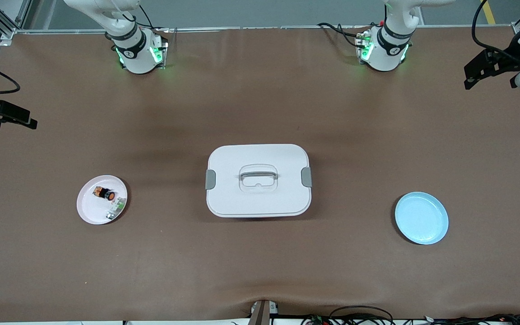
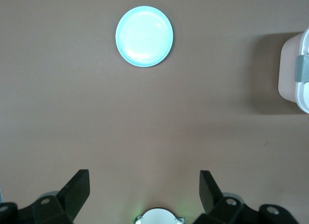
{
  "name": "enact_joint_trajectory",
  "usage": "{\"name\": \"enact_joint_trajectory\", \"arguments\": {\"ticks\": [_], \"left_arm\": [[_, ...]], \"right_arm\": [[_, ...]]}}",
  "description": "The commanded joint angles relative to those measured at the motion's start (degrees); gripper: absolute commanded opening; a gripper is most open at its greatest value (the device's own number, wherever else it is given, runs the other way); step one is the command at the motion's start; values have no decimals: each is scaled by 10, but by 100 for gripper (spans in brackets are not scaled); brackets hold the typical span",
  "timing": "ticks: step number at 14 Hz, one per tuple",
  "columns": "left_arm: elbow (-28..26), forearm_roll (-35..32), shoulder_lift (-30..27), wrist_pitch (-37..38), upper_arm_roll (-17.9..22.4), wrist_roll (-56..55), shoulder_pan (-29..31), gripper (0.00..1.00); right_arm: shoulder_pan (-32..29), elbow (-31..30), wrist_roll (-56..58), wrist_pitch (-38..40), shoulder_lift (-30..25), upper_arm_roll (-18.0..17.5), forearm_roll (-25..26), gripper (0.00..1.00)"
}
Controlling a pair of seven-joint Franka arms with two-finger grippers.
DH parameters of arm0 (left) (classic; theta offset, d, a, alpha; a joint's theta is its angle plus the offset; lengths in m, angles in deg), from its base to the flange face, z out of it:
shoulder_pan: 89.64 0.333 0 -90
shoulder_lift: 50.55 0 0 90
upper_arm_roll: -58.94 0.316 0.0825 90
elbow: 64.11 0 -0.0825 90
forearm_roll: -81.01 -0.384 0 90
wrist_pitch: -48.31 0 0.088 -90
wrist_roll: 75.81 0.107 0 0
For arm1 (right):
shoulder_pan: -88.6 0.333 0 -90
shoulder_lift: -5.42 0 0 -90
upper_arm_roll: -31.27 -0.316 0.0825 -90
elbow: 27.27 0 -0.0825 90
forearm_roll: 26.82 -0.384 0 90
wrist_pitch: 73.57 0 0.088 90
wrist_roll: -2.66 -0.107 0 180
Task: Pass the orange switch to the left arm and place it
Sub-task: 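Move the right gripper toward the white plate with switches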
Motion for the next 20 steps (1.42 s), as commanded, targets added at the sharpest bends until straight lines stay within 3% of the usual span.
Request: {"name": "enact_joint_trajectory", "arguments": {"ticks": [1, 9, 16, 20], "left_arm": [[34, 9, 21, 8, -3, -1, 5, 100], [34, 9, 29, -2, -1, 7, 9, 100], [34, 44, 30, -22, 4, -1, 11, 100], [34, 37, 28, -19, 4, -4, 8, 100]], "right_arm": [[-10, 10, -9, 10, 5, -7, -8, 100], [-13, 10, -7, 5, 8, -8, -1, 100], [-14, 5, -7, -55, 92, -8, 6, 100], [-14, -22, -8, -151, 146, -7, 22, 100]]}}
